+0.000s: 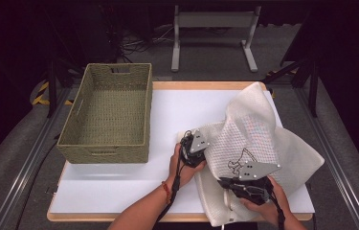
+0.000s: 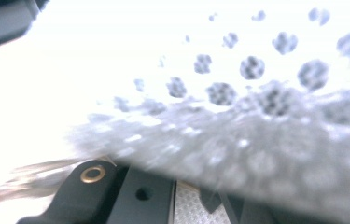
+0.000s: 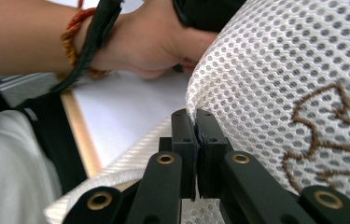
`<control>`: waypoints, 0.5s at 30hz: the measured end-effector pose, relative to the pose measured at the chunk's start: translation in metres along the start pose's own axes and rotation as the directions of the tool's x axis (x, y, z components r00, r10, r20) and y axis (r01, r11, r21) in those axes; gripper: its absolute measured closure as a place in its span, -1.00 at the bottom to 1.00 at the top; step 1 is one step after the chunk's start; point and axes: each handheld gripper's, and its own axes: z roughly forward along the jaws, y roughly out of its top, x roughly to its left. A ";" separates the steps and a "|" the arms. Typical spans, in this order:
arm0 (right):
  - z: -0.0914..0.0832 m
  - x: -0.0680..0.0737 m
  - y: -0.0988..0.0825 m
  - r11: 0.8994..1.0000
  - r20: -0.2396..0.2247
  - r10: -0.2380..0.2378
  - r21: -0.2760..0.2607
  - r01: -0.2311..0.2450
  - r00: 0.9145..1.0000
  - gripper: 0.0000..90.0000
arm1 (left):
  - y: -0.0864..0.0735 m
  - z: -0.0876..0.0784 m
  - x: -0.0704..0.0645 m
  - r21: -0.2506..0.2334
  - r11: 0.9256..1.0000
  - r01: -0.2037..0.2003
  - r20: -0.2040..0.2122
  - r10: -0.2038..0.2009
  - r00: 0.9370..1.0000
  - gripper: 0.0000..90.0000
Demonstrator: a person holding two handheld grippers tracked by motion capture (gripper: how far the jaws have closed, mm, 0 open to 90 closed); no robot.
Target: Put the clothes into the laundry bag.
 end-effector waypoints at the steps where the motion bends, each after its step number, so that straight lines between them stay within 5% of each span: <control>1: 0.000 0.002 0.001 1.000 -0.015 -0.013 -0.001 0.013 1.000 0.96 | 0.000 -0.007 -0.002 -0.009 1.000 -0.008 -0.010 0.008 1.000 0.94; 6: 0.000 0.017 0.010 0.996 -0.112 -0.088 -0.044 0.083 0.990 0.96 | 0.003 -0.050 -0.011 -0.049 0.997 -0.063 -0.073 0.059 0.996 0.94; 11: 0.005 0.035 0.028 0.984 -0.173 -0.174 -0.056 0.167 0.969 0.96 | 0.003 -0.090 -0.017 -0.054 0.987 -0.151 -0.170 0.140 0.976 0.94; 15: 0.012 0.042 0.034 0.981 -0.192 -0.194 -0.028 0.192 0.962 0.96 | -0.018 -0.103 -0.014 0.023 0.991 -0.133 -0.153 0.135 0.979 0.94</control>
